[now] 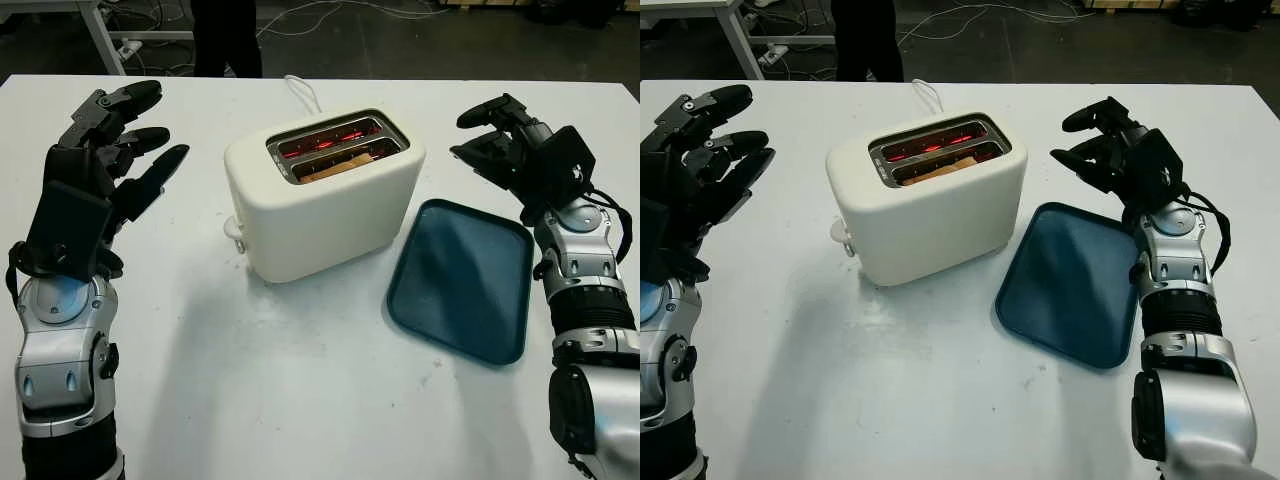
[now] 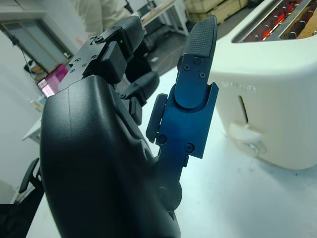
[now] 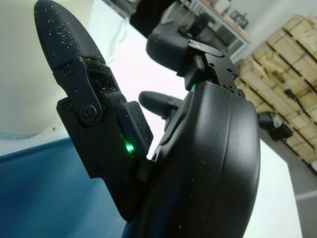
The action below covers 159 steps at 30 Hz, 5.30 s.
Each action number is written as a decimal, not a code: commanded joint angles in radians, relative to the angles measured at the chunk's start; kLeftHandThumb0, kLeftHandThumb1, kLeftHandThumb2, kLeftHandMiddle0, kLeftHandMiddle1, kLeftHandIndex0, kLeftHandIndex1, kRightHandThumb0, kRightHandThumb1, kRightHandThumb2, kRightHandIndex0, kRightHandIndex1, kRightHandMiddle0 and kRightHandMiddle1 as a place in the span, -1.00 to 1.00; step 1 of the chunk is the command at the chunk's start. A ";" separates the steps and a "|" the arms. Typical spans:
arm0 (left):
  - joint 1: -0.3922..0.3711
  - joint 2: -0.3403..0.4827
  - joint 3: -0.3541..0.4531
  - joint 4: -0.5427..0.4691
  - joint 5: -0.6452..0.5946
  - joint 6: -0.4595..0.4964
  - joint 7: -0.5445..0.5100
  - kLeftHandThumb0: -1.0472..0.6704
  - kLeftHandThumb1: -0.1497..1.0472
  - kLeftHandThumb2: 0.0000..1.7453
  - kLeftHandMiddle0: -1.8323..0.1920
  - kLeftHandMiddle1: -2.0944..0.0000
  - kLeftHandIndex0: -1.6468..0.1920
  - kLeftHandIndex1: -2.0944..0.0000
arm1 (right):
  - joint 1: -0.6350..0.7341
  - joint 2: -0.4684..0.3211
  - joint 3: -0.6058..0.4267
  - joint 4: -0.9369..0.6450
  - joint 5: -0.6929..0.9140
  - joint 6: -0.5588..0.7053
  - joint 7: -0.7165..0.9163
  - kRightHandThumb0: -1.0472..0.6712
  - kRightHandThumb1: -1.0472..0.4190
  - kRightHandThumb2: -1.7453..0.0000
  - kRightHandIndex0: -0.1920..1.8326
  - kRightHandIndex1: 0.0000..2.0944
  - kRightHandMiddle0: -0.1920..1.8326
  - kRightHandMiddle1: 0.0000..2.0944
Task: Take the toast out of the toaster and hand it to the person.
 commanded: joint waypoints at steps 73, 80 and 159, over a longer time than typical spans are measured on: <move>0.013 0.000 -0.002 -0.015 0.002 0.002 0.008 -0.47 0.78 -1.00 0.56 0.15 0.37 0.54 | -0.015 -0.006 -0.001 -0.007 0.015 0.006 0.008 -1.00 -0.62 1.00 -0.78 0.65 -0.67 0.50; 0.015 0.001 0.000 -0.008 -0.003 -0.009 0.001 -0.46 0.78 -1.00 0.56 0.16 0.37 0.54 | -0.014 -0.006 0.002 -0.012 0.010 0.012 0.004 -1.00 -0.62 1.00 -0.79 0.65 -0.67 0.50; 0.003 0.008 -0.005 0.000 -0.002 -0.009 -0.003 -0.44 0.78 -1.00 0.56 0.15 0.38 0.53 | -0.044 -0.020 0.009 0.030 -0.011 -0.056 -0.010 -1.00 -0.66 0.99 -0.73 0.61 -0.65 0.48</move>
